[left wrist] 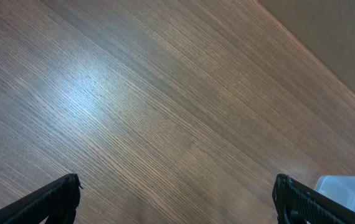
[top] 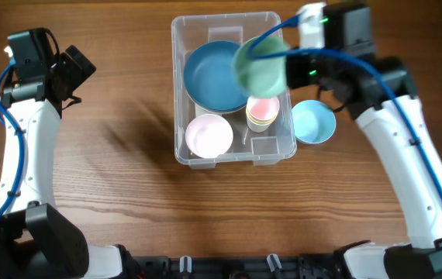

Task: Pack container
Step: 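Carry the mint bowl into the bin and set it in the pink bowl, then release the mint bowl and withdraw the right gripper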

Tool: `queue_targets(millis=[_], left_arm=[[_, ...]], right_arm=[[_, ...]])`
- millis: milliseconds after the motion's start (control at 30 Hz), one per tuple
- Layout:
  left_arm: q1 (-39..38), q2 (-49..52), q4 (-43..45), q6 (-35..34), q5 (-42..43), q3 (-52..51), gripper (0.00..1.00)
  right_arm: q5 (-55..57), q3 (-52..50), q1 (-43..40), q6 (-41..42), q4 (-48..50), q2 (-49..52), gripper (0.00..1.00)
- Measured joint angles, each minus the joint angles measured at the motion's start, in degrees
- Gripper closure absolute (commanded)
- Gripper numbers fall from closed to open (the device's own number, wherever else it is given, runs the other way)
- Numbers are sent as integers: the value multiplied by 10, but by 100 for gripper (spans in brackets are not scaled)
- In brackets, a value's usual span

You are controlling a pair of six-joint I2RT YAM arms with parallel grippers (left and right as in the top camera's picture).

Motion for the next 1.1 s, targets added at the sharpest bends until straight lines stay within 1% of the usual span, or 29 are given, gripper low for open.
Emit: queue_targets(millis=[233, 567, 767, 800, 833, 867, 900, 1000, 1100], left_arm=[[0, 0, 0, 0, 0, 0, 0], [0, 0, 0, 0, 0, 0, 0], [0, 0, 0, 0, 0, 0, 0], [0, 0, 0, 0, 0, 0, 0], [0, 0, 0, 0, 0, 0, 0], [0, 0, 0, 0, 0, 0, 0], [0, 0, 0, 0, 0, 0, 0], [0, 0, 0, 0, 0, 0, 0], [0, 0, 0, 0, 0, 0, 0]], right_arm=[[-3, -12, 80, -3, -3, 18, 96], [-5, -26, 132, -3, 2, 113, 96], [-5, -27, 147, -3, -2, 141, 95], [-5, -27, 147, -3, -3, 141, 93], [-5, -27, 147, -3, -4, 142, 86], [-5, -27, 147, -3, -4, 142, 70], [-5, -27, 147, -6, -4, 142, 58], [-7, -27, 147, -5, -4, 142, 51], [-7, -27, 147, -9, -3, 142, 50]])
